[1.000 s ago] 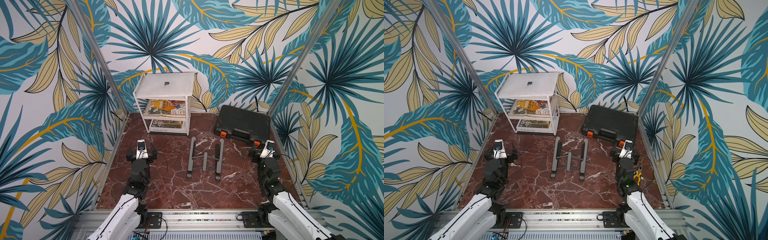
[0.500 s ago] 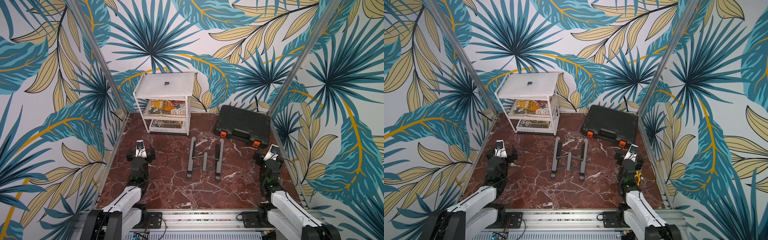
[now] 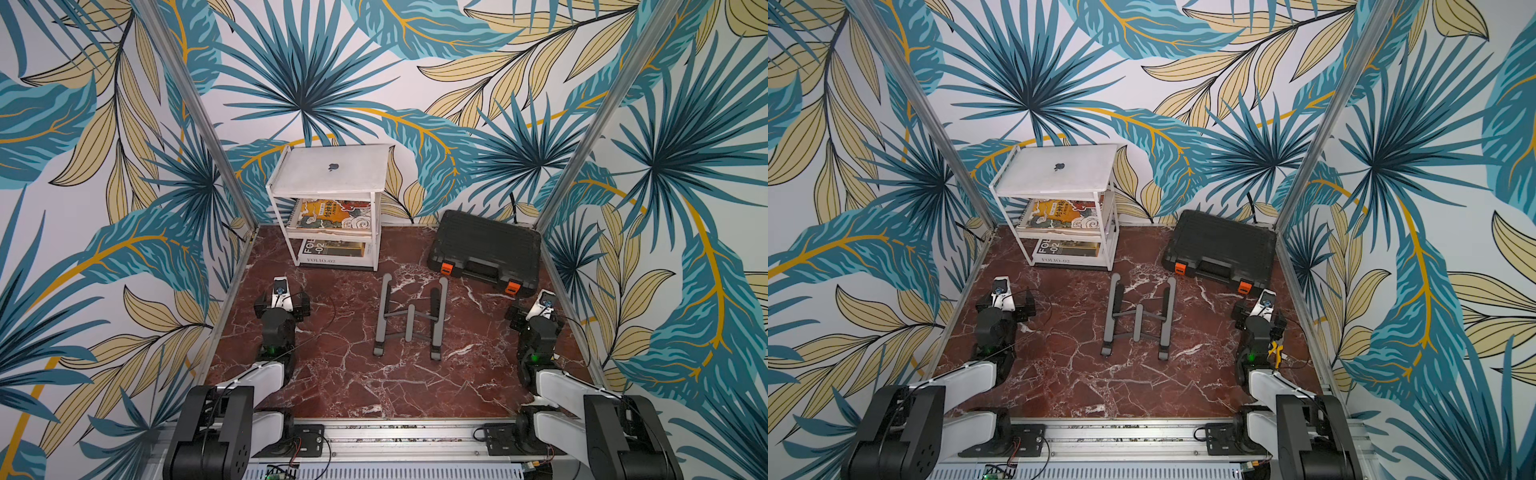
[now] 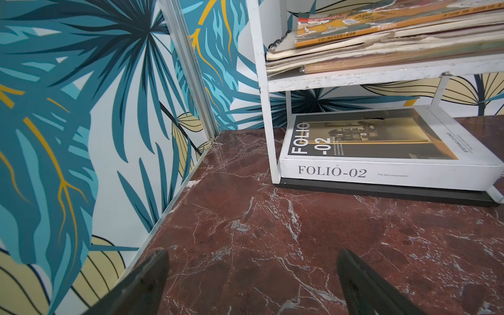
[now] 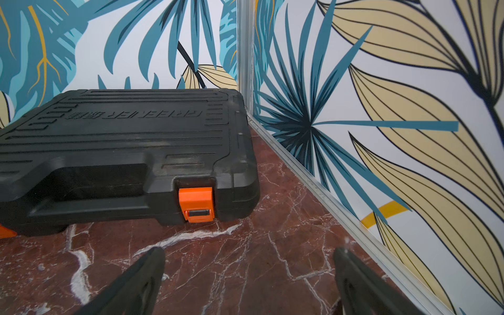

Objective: Close the laptop lid and set it aside
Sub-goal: Reset both arms

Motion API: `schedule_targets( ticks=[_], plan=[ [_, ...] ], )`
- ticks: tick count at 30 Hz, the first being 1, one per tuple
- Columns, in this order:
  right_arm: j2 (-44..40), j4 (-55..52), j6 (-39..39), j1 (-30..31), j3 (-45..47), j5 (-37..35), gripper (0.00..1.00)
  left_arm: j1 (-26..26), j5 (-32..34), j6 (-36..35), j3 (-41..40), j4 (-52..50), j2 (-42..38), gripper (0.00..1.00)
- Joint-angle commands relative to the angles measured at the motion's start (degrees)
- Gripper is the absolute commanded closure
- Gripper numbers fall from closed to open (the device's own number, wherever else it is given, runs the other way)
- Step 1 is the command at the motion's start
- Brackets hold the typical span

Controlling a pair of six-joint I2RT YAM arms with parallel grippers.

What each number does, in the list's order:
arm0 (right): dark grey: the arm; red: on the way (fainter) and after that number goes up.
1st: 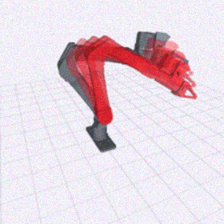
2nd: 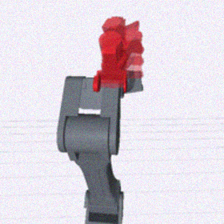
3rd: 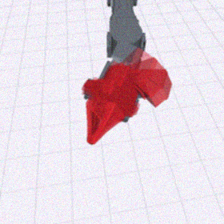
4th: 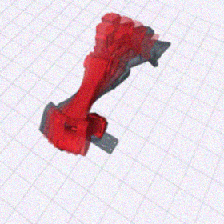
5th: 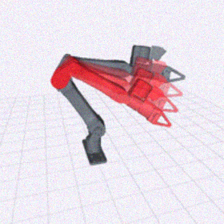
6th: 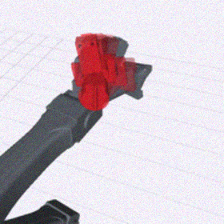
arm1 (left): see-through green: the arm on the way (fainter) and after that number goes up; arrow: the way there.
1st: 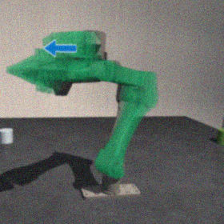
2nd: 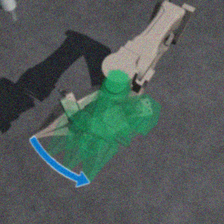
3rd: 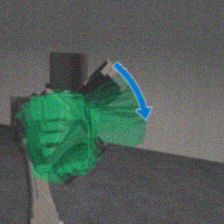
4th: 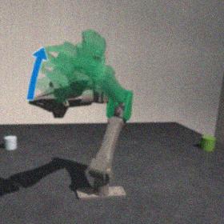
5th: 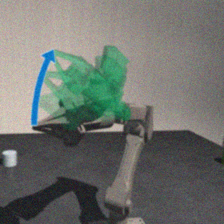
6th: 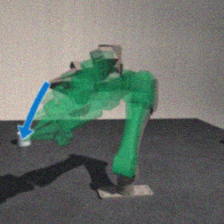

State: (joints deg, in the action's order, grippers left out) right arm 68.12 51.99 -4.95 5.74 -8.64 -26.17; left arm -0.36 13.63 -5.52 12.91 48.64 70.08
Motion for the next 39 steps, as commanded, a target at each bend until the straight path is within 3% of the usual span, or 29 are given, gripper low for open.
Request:
schedule_targets(
  ticks=[1, 9, 15, 21, 24, 27, 30, 39],
  plan=[
    [3.18, 8.69, 0.25, -0.78, -0.32, 2.92, 0.01, -0.63, -1.76, 0.42, 0.13, 3.73, 1.23, 0.00],
    [10.31, 14.30, 1.96, -2.53, -1.66, 6.16, 0.00, -1.12, -1.61, 0.94, 0.22, 4.38, 2.98, 0.00],
    [16.82, 16.12, 1.99, -5.03, -4.24, 15.61, 0.00, -1.13, -3.25, 0.31, -0.28, 5.98, 3.34, 0.00],
    [19.83, 17.11, 2.23, -5.82, -5.67, 19.58, 0.01, -1.13, -3.76, 1.73, -0.38, 4.78, 2.44, 0.00],
    [19.21, 9.28, 2.39, -6.00, -9.04, 20.08, 0.00, -1.72, -6.74, 4.94, -0.34, 3.97, 1.91, 0.00],
    [19.06, 5.48, 2.54, -6.00, -10.81, 20.54, 0.00, -1.83, -12.50, 6.55, -0.68, 9.70, 5.00, 0.00],
    [18.95, 6.19, 1.61, -6.09, -10.40, 18.79, 0.01, -1.78, -13.17, 6.30, 1.19, 13.43, 11.24, 0.00],
    [18.90, 3.76, 0.92, -5.78, -11.65, 15.07, 0.01, -1.05, -13.24, 5.77, 5.92, 9.92, 18.62, 0.00]
  ],
)
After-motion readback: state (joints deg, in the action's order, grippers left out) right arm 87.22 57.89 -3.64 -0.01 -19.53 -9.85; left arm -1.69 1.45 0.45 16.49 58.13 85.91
